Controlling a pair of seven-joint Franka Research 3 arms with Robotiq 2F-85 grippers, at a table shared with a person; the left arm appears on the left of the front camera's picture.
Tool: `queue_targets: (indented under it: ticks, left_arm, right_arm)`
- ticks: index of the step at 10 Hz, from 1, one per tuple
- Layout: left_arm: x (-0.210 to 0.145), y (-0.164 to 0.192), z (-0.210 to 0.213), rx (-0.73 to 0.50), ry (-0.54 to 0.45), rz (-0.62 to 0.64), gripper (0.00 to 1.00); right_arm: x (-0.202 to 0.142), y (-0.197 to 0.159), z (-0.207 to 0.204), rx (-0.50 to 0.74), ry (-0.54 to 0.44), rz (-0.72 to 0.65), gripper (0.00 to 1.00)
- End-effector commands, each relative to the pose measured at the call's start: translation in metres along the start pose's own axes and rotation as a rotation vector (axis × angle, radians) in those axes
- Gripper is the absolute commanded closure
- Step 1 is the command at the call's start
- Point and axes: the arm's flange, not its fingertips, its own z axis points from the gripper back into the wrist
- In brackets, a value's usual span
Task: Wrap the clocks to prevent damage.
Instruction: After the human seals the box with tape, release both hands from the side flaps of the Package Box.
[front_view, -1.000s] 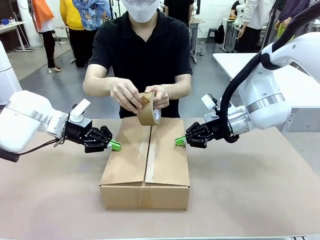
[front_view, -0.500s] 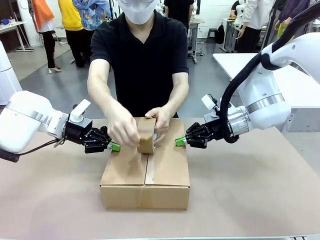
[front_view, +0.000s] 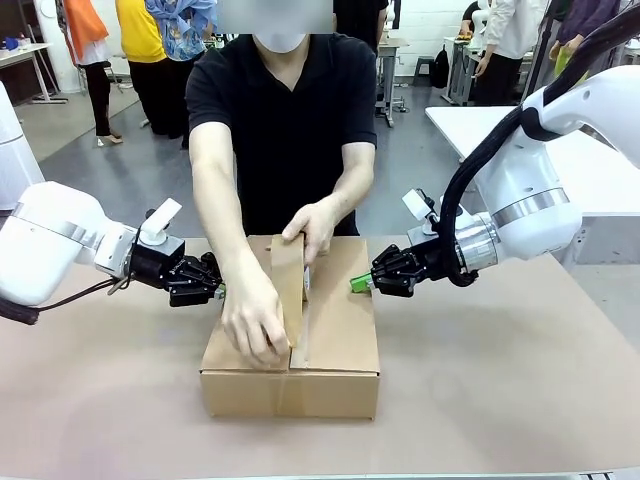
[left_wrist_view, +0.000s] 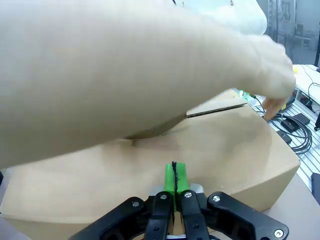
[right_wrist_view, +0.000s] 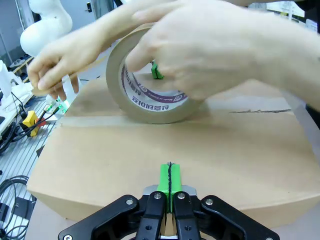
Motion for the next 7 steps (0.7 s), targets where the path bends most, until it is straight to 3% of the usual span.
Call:
queue_targets:
  ticks: [1, 7]
  left_arm:
    - [-0.0006, -0.0004, -0.0014, -0.005, 0.009, -0.004, 1.0]
    - [-0.0006, -0.0004, -0.0014, -0.005, 0.009, -0.004, 1.0]
  right_arm:
    - [-0.0024, 0.0005, -0.0034, -0.007, -0.003, -0.011, 0.99]
    - [-0.0024, 0.0005, -0.0034, -0.007, -0.003, -0.011, 0.99]
